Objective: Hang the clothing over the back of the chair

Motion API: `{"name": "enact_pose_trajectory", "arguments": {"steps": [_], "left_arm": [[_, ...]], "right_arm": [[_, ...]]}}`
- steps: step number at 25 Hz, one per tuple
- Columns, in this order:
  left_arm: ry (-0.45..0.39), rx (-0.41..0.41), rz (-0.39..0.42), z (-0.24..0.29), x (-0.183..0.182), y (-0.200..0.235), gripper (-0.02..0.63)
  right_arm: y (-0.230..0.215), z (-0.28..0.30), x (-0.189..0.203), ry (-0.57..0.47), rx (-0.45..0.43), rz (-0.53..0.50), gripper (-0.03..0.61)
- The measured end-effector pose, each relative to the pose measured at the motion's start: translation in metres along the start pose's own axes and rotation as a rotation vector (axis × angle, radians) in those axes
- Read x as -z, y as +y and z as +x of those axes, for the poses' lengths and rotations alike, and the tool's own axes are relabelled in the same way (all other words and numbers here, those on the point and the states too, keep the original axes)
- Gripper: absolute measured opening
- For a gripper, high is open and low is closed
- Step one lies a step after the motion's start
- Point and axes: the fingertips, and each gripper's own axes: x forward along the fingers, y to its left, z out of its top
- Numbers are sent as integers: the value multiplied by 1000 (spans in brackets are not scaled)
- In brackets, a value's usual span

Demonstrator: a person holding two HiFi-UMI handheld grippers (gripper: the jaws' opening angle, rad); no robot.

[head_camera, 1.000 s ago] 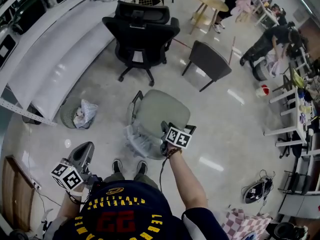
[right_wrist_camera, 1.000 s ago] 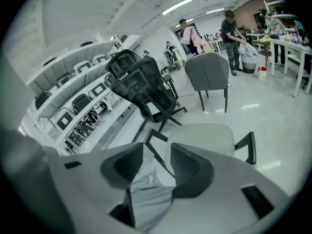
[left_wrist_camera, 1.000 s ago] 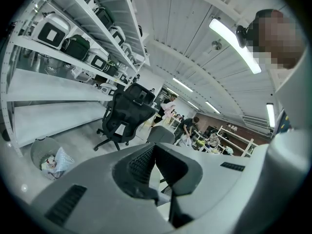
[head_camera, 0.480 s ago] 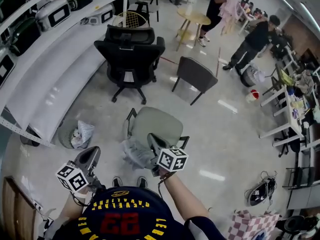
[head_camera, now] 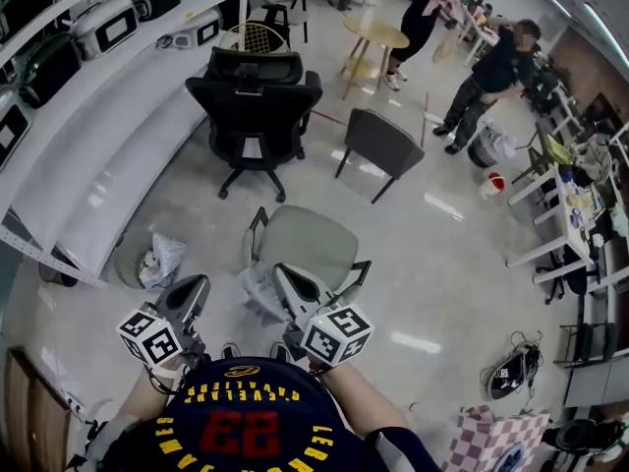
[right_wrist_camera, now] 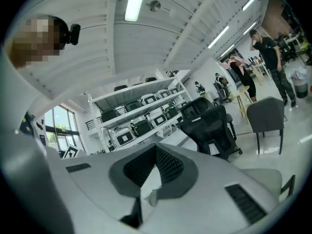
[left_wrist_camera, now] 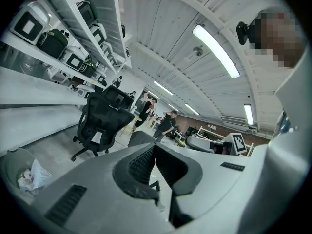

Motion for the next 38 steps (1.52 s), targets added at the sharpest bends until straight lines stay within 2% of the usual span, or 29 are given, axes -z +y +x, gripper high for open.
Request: {"name": "enact_pose_trajectory", "arguments": {"steps": [8, 12, 16, 22, 28, 38], "left_arm": [[-10, 6, -3, -6, -1, 3, 3], [-12, -27, -12, -27, -3, 5, 3], [-27, -43, -8, -38, -13, 10, 3], [-33, -80, -14, -51, -14, 17, 3], [-8, -62, 1, -49, -7, 14, 3], [24, -32, 1, -42, 2, 13, 3]], "right_arm": [[40, -1, -27, -53, -57, -101, 9], [55, 1, -25, -38, -51, -119, 9], [56, 3, -27, -45, -23, -162, 9], [44, -7, -21, -45, 24, -166, 9], [36, -19, -14, -37, 74, -164, 9], [35, -25, -9, -29, 103, -173, 9]]}}
